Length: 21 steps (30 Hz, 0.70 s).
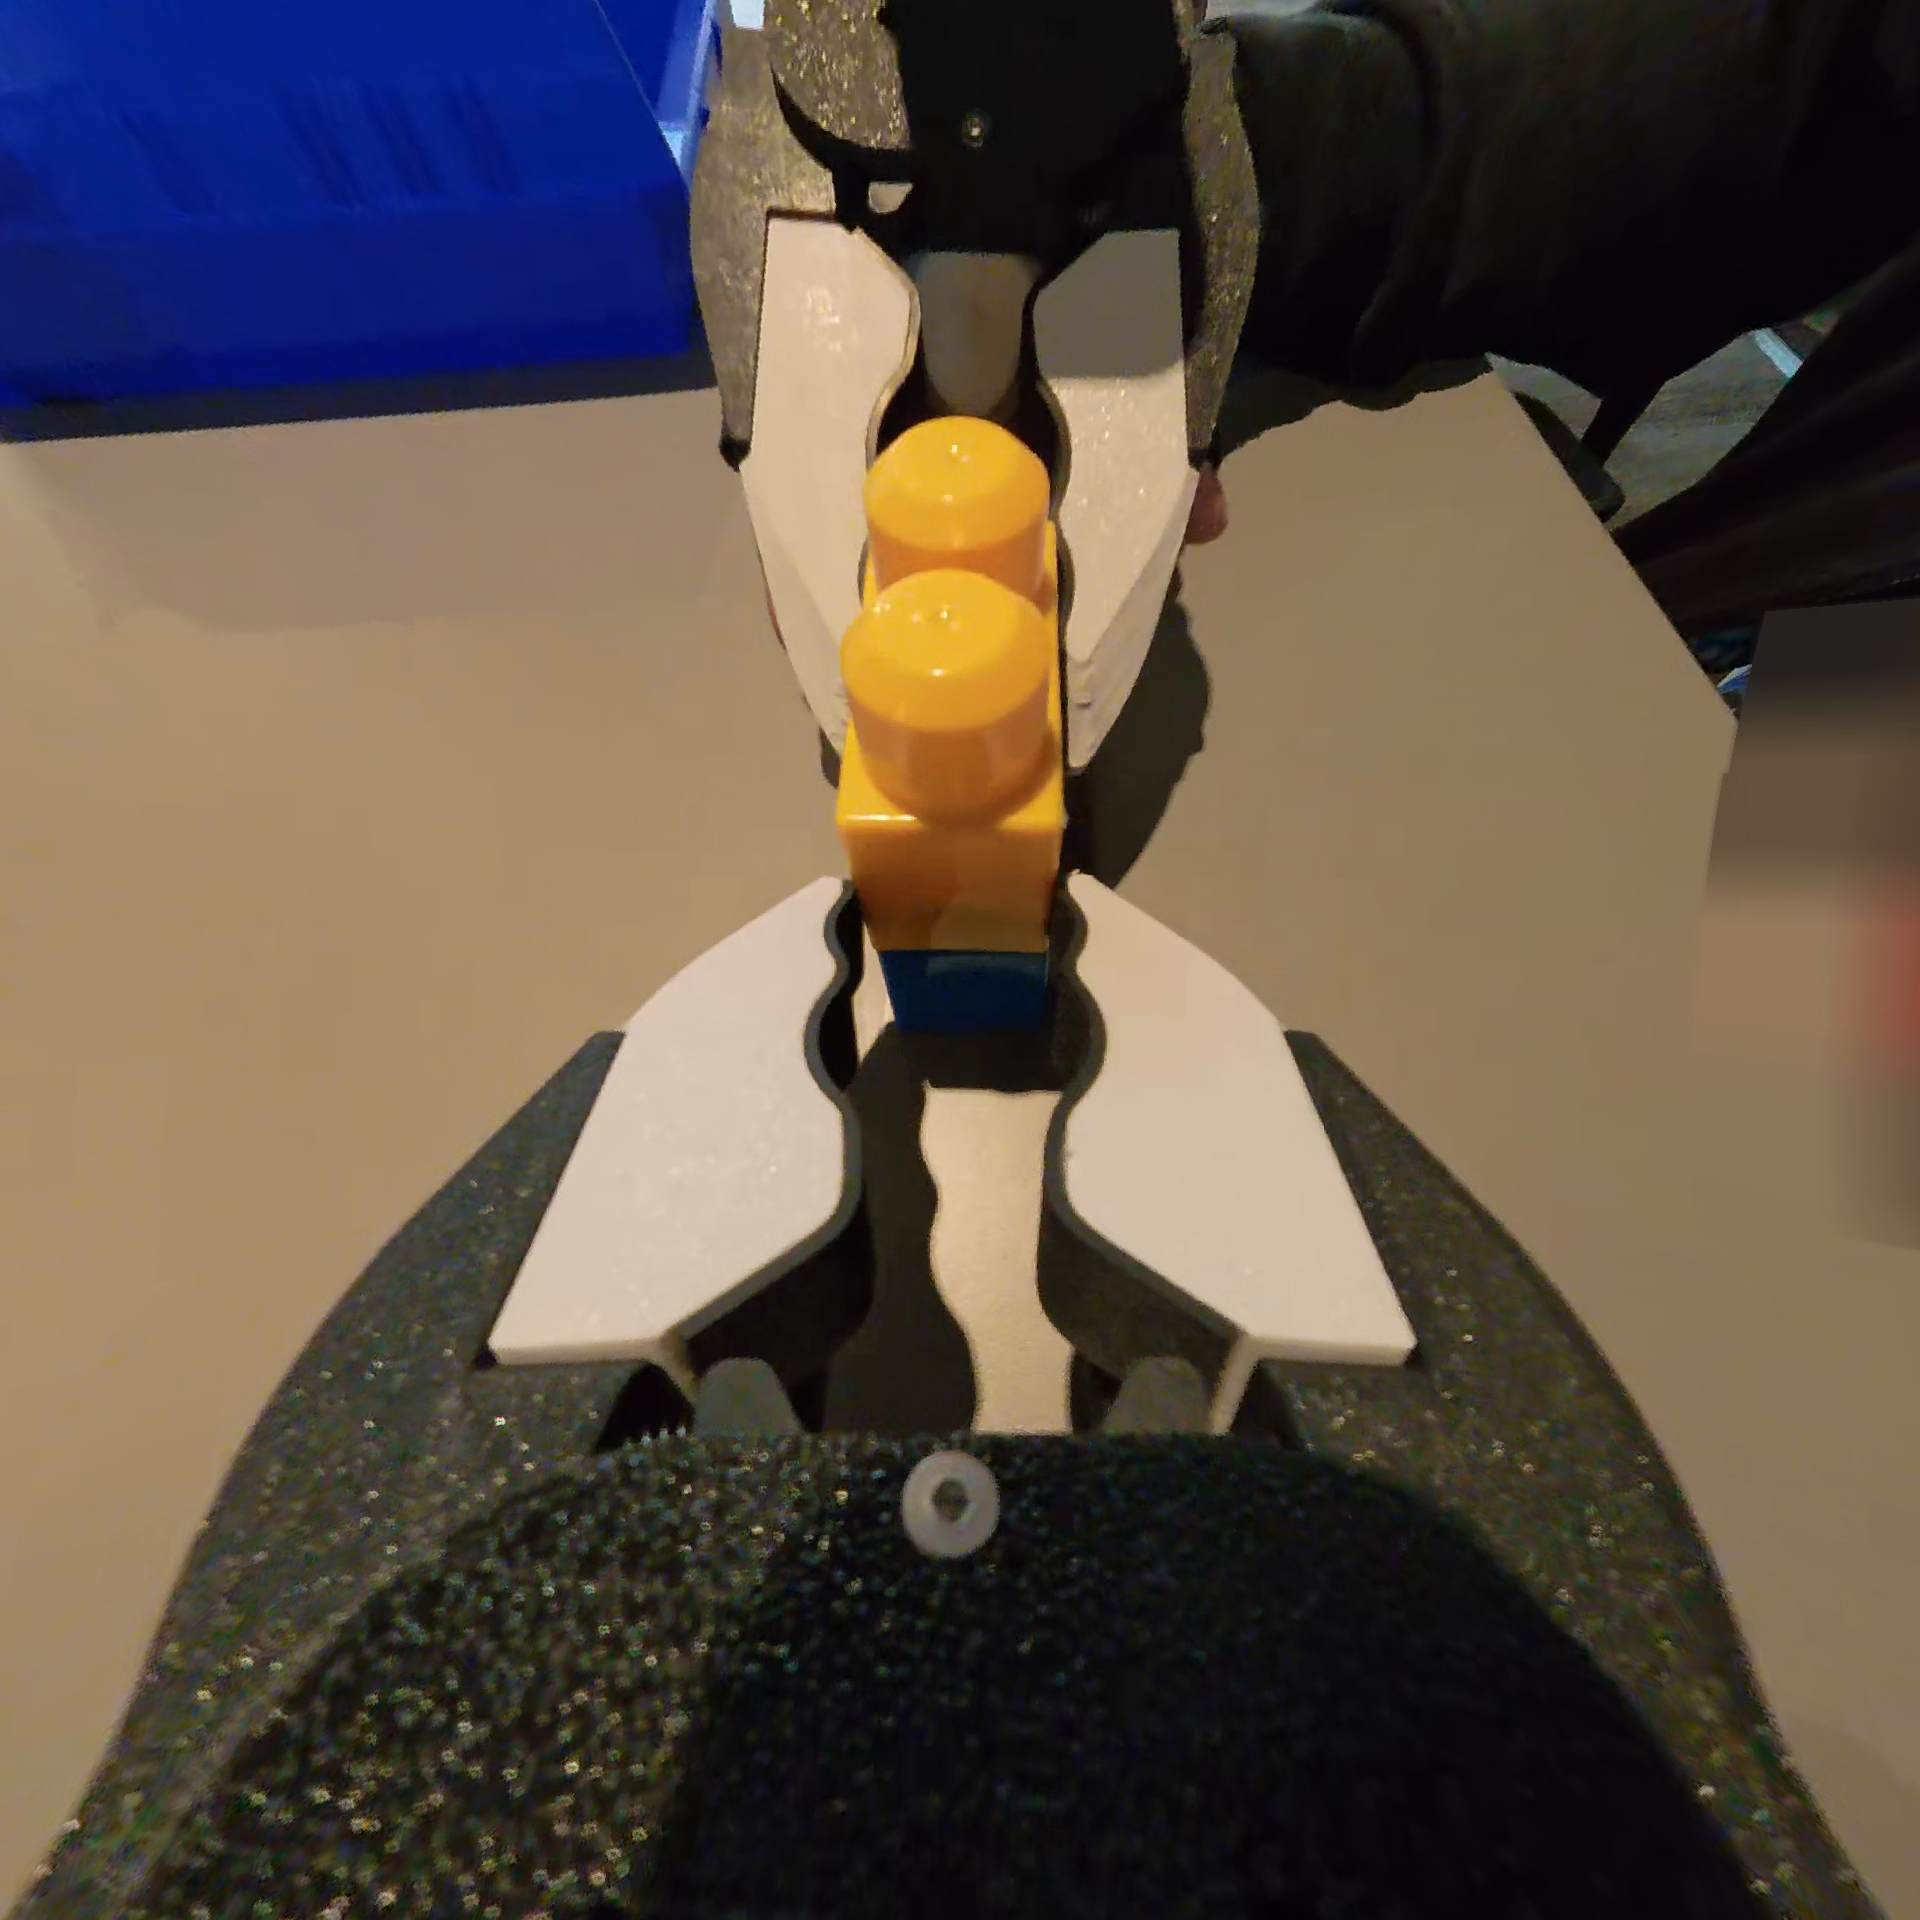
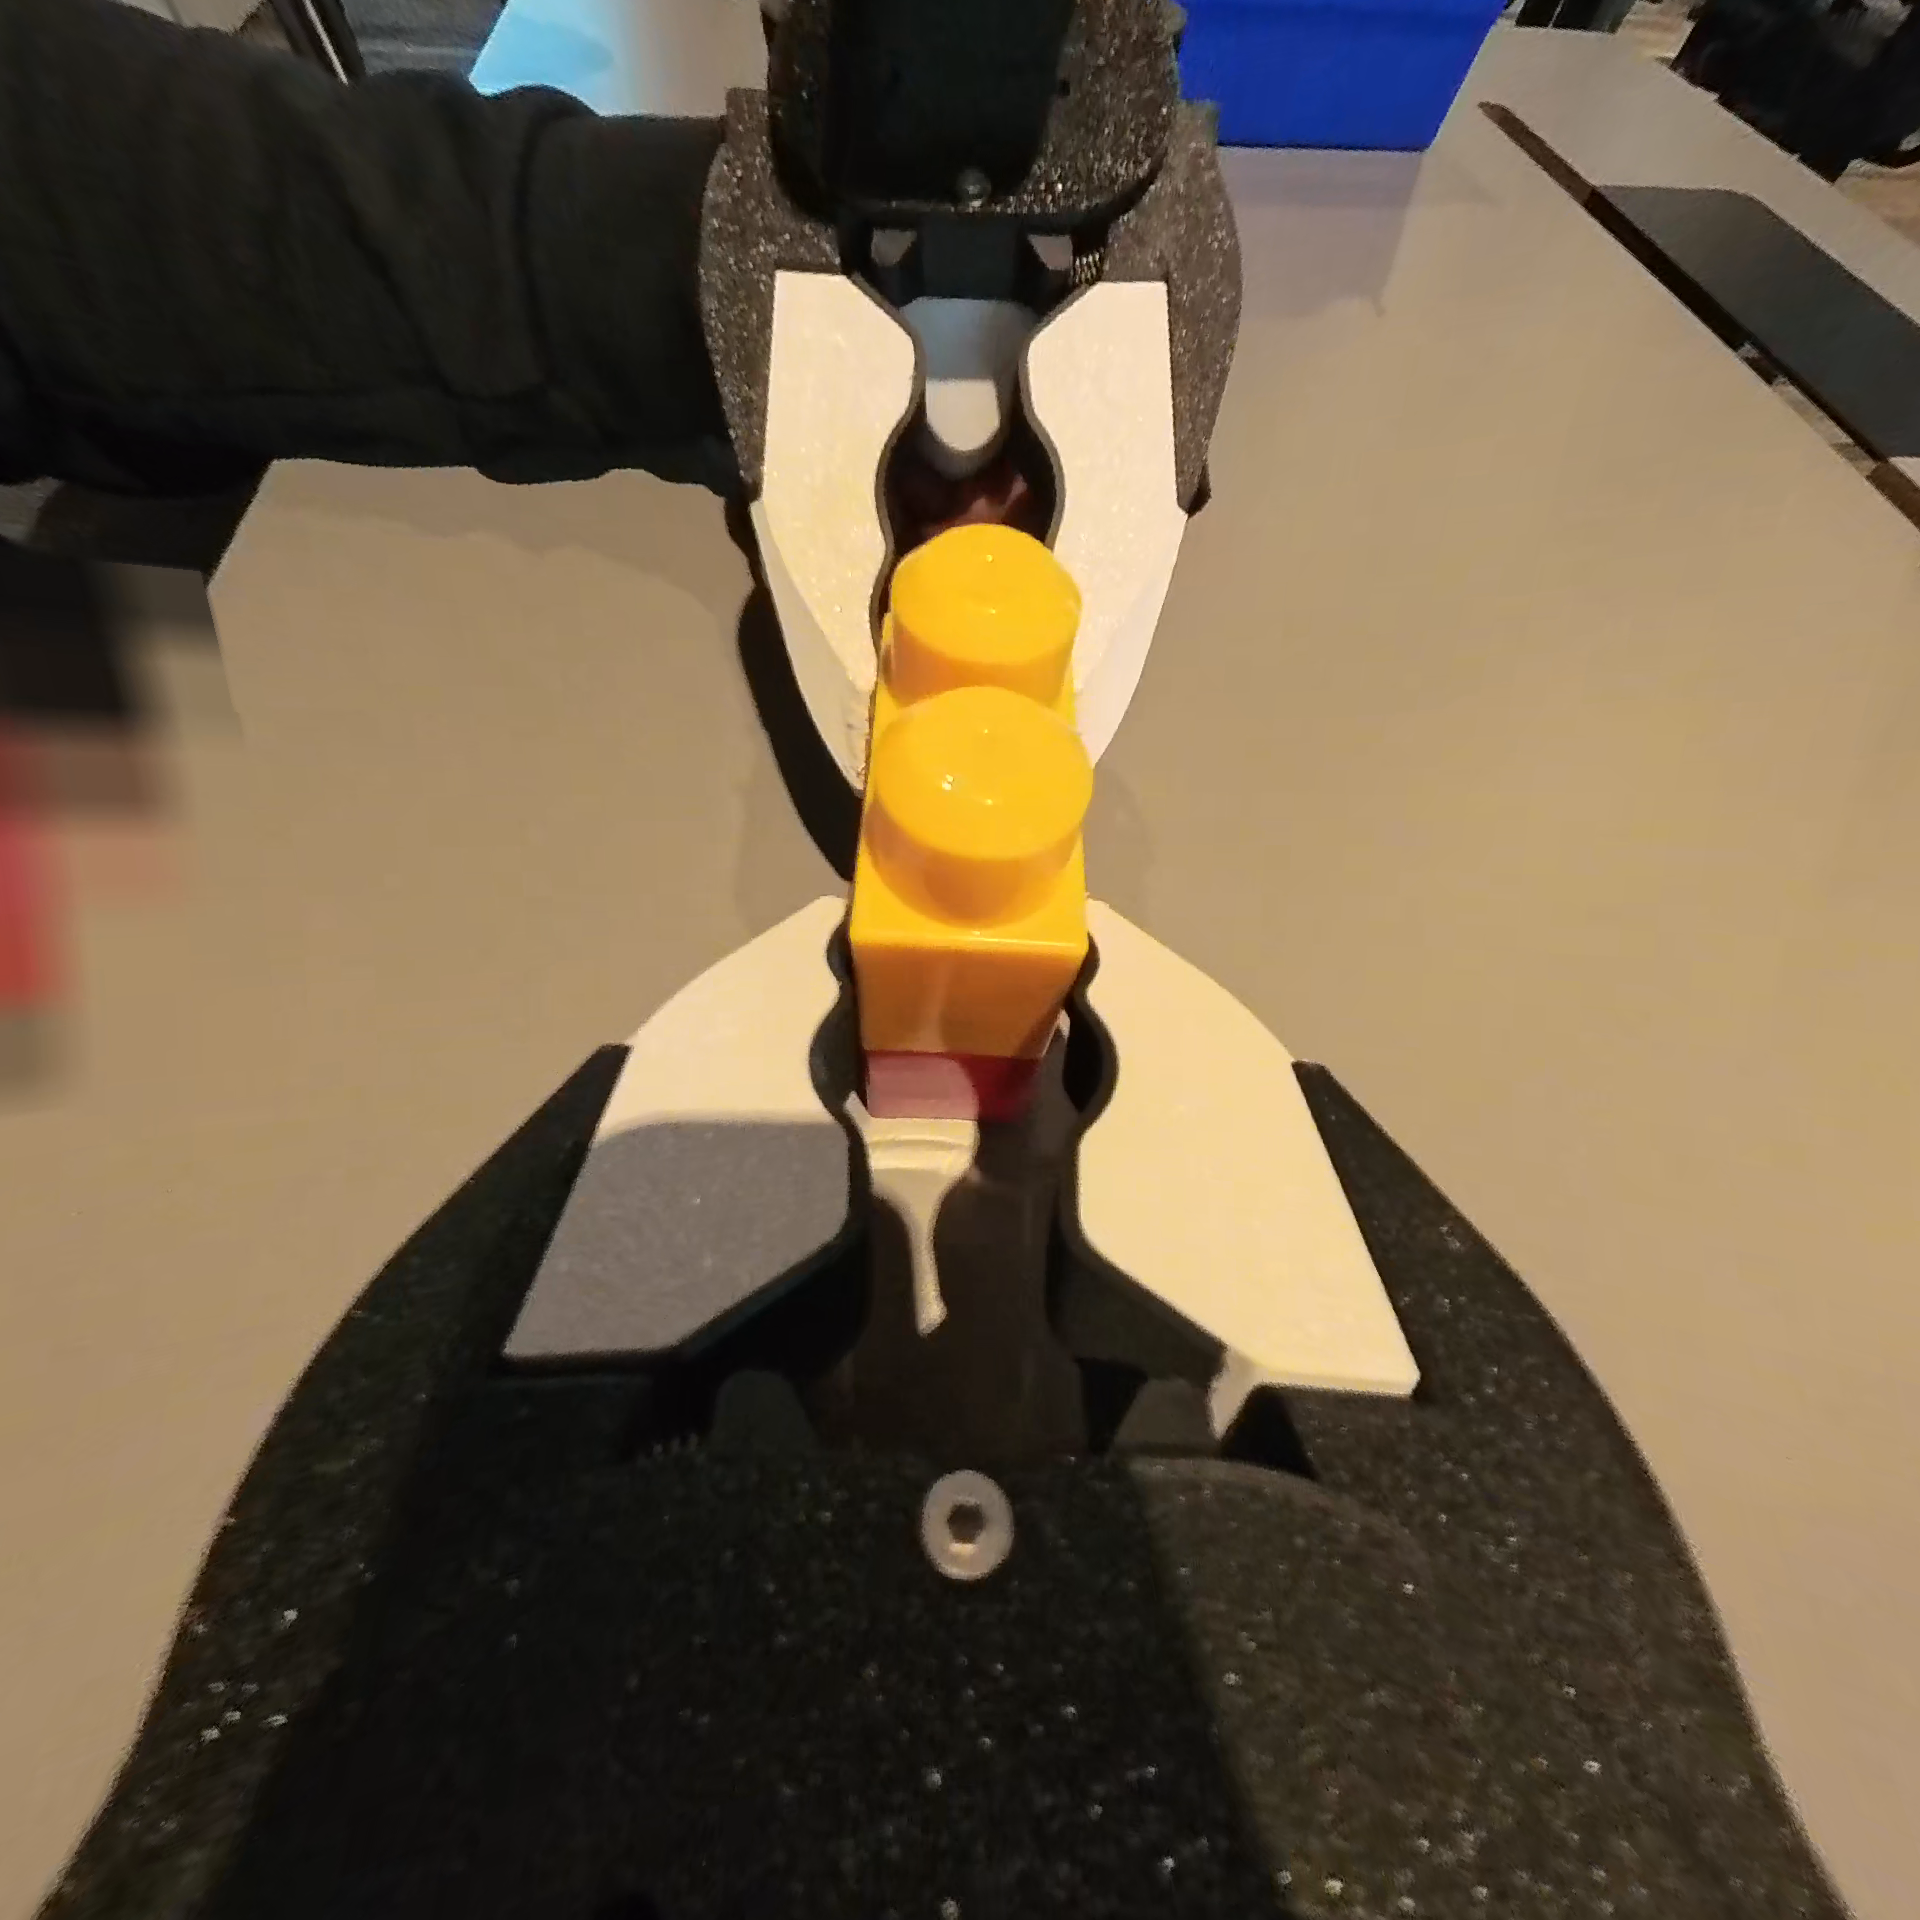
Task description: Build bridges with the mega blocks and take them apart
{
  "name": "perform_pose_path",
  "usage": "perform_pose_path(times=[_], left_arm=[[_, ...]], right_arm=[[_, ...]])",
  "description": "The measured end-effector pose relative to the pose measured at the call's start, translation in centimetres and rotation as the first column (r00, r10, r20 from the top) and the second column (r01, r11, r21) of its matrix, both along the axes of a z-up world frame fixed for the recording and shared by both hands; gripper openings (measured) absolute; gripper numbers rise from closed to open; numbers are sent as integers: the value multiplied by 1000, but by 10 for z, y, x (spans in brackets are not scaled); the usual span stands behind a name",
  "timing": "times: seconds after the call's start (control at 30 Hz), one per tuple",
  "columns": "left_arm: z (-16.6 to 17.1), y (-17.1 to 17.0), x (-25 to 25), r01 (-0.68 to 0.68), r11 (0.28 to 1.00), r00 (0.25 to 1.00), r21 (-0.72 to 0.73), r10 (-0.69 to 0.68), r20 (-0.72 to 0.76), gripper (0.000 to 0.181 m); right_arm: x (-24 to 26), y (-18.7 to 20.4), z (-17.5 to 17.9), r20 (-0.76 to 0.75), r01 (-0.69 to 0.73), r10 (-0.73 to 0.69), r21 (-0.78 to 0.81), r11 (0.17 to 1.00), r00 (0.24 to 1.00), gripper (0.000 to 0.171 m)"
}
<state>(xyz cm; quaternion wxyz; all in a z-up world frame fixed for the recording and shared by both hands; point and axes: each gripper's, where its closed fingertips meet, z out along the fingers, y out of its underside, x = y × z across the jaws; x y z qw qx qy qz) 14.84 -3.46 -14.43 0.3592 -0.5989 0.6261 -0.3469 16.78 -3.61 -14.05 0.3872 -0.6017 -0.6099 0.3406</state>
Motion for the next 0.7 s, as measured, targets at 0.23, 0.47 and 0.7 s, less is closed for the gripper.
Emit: perform_pose_path(times=[0.23,0.47,0.7], left_arm=[[13,1,2,6,999,997,-49,-2,83,45],[76,32,-29,-86,975,879,-206,171,444,43],[49,44,-25,-185,961,915,-207,246,321,40]], right_arm=[[1,2,5,-33,12,-13,-13,1000,999,36],[34,25,90,-401,118,-140,-79,990,905,36],[175,106,176,-543,721,-580,69,689,607,36]])
